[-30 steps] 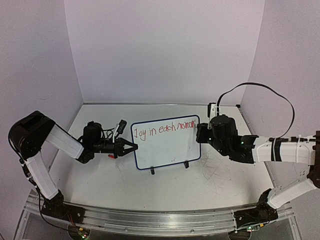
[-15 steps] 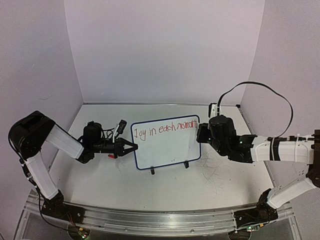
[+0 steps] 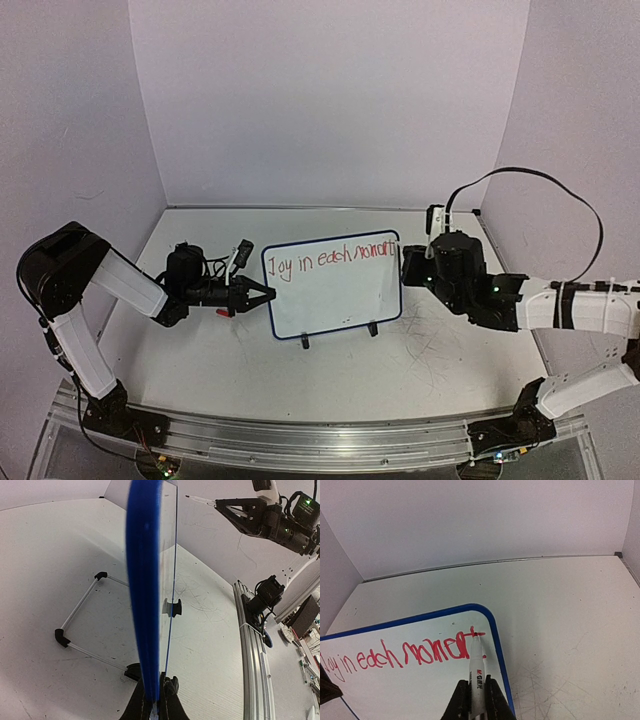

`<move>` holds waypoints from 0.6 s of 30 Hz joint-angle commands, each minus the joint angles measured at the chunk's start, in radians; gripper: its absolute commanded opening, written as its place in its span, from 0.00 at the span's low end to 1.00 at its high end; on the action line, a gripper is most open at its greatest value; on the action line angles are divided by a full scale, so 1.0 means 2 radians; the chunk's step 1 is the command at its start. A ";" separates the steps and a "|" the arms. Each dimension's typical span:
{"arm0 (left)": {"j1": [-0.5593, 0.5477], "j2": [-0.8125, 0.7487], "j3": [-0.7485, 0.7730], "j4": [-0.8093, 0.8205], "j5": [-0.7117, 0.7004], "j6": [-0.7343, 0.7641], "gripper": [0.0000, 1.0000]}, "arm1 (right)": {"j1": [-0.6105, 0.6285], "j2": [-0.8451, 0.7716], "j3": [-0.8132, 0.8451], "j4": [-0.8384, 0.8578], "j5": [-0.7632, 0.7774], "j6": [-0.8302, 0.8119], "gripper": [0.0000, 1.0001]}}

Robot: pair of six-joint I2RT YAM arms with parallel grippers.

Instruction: Write a sentence on the whiteboard

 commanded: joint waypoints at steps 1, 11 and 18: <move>-0.003 0.002 0.008 -0.046 -0.032 0.035 0.00 | 0.000 -0.031 -0.017 -0.004 -0.006 0.005 0.00; -0.003 0.000 0.007 -0.046 -0.034 0.035 0.00 | -0.006 -0.001 -0.014 -0.004 -0.019 0.023 0.00; -0.003 0.000 0.007 -0.047 -0.034 0.035 0.00 | -0.008 0.002 -0.016 -0.005 -0.007 0.031 0.00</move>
